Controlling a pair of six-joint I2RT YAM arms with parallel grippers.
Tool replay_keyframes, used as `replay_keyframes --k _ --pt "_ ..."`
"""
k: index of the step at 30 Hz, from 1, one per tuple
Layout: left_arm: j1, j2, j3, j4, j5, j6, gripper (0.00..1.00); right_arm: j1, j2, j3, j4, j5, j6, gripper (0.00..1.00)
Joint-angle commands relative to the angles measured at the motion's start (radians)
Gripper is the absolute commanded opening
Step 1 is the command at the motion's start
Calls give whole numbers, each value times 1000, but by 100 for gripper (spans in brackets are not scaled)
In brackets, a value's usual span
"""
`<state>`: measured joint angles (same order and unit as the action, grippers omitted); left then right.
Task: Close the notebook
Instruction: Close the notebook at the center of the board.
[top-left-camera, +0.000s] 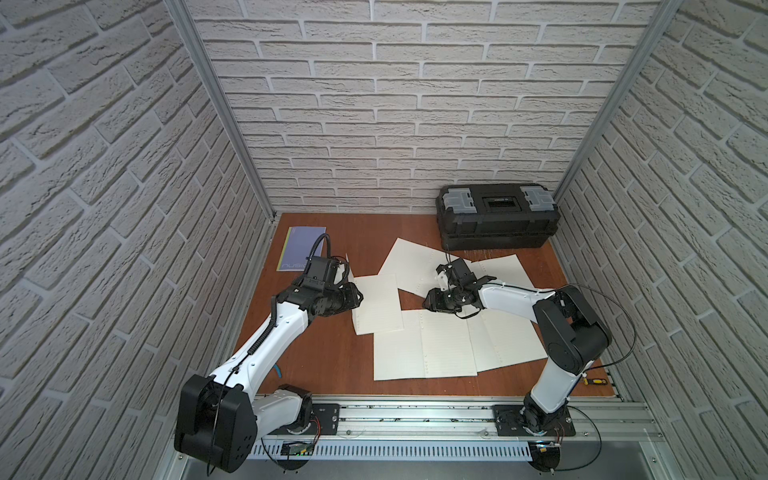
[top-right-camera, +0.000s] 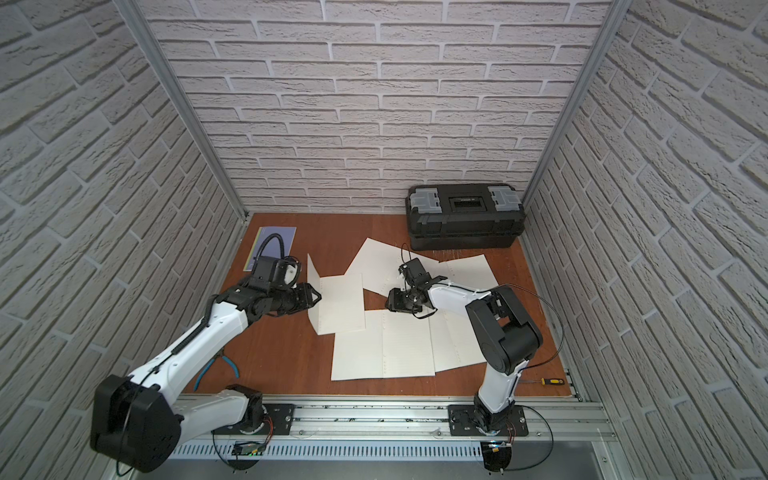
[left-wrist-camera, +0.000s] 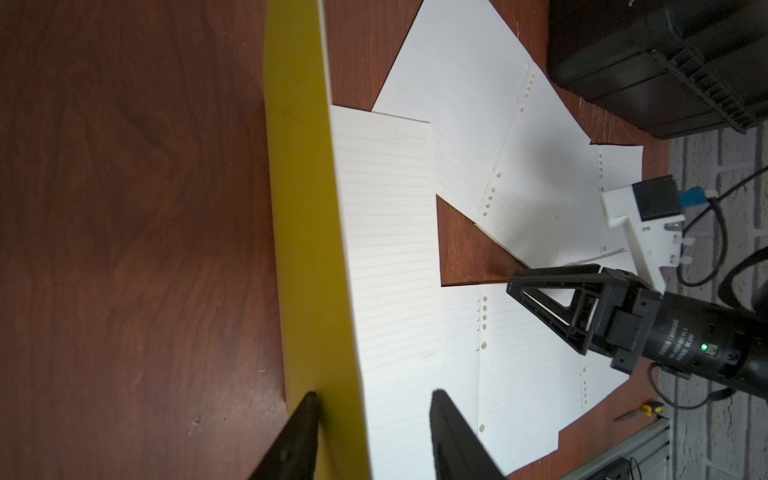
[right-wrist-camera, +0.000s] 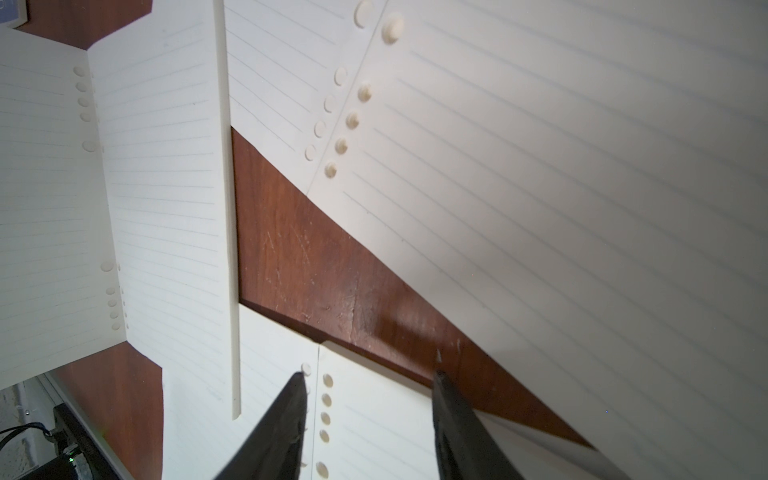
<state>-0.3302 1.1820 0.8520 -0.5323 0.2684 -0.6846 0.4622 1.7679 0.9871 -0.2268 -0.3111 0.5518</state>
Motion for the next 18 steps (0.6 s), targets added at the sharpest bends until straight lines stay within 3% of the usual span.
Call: replay_keyframes --k 1,18 --pt "-24 17 25 75 9 -10 48 10 -43 -1 -3 -2 5 49" --pt "-119 111 -27 377 70 -73 56 10 -70 25 -43 13 -10 50"
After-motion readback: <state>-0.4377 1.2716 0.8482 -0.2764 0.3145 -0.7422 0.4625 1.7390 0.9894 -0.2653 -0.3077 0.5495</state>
